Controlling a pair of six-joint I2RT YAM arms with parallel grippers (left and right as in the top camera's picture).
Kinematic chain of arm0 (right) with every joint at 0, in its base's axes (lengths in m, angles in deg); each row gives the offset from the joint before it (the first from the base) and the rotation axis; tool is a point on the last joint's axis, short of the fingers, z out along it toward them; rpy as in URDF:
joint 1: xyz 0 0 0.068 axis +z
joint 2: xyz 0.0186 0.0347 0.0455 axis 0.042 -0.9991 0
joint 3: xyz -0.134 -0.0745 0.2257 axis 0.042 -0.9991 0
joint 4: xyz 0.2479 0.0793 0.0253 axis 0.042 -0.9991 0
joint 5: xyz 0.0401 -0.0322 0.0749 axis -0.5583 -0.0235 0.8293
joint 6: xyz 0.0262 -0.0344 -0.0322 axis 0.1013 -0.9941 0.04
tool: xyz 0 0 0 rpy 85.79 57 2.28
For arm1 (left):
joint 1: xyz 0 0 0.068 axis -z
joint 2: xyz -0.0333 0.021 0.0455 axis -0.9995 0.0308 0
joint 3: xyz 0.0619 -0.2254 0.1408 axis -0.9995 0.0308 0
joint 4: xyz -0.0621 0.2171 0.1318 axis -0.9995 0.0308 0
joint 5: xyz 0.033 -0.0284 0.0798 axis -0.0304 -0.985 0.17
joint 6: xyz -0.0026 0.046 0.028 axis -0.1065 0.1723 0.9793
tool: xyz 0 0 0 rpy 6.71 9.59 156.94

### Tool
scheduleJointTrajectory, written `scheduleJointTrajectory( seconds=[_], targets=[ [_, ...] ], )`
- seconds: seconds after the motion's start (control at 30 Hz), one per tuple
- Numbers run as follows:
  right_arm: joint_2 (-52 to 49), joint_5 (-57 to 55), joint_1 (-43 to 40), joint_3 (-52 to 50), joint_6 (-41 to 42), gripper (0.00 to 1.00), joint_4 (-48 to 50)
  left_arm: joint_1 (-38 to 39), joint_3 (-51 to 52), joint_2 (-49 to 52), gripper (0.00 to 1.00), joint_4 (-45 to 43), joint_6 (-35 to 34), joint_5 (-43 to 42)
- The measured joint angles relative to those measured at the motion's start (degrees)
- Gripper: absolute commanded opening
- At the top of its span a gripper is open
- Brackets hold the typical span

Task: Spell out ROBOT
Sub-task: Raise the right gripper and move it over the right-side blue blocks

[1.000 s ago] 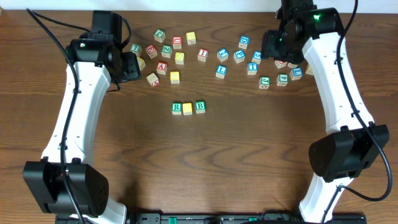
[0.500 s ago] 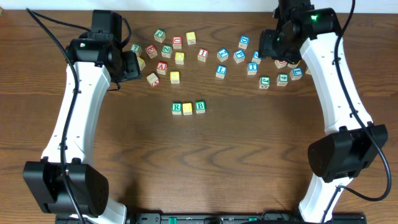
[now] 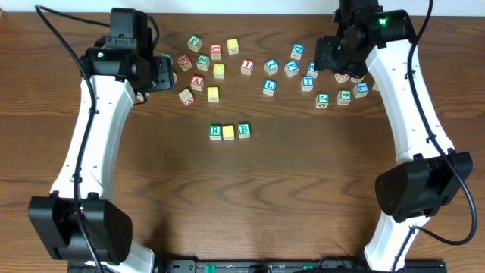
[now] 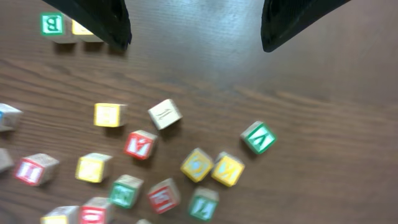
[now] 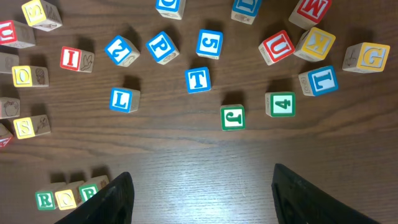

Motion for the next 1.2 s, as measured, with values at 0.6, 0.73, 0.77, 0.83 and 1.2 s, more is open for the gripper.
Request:
scheduleJointTrajectory(
  seconds=[0.6, 0.73, 0.77, 0.83, 1.2],
  targets=[
    [0.0, 0.0, 0.0, -0.02, 0.0, 0.65, 0.02, 0.0, -0.02, 0.0, 0.66, -0.46, 3.34, -2.56],
    [-0.02, 0.0, 0.0, -0.02, 0.09, 0.66, 0.02, 0.0, 0.0, 0.0, 0.66, -0.46, 3.48, -2.56],
    [-0.02, 0.0, 0.0, -0.02, 0.15, 0.66, 0.04, 0.0, 0.0, 0.0, 0.66, -0.46, 3.5, -2.56],
    [-0.02, 0.0, 0.0, -0.02, 0.17, 0.66, 0.22, 0.0, -0.02, 0.0, 0.66, -0.46, 3.5, -2.56],
    [-0.02, 0.15, 0.0, -0.02, 0.55, 0.67, 0.57, 0.0, 0.0, 0.0, 0.66, -0.46, 3.5, -2.56]
  ],
)
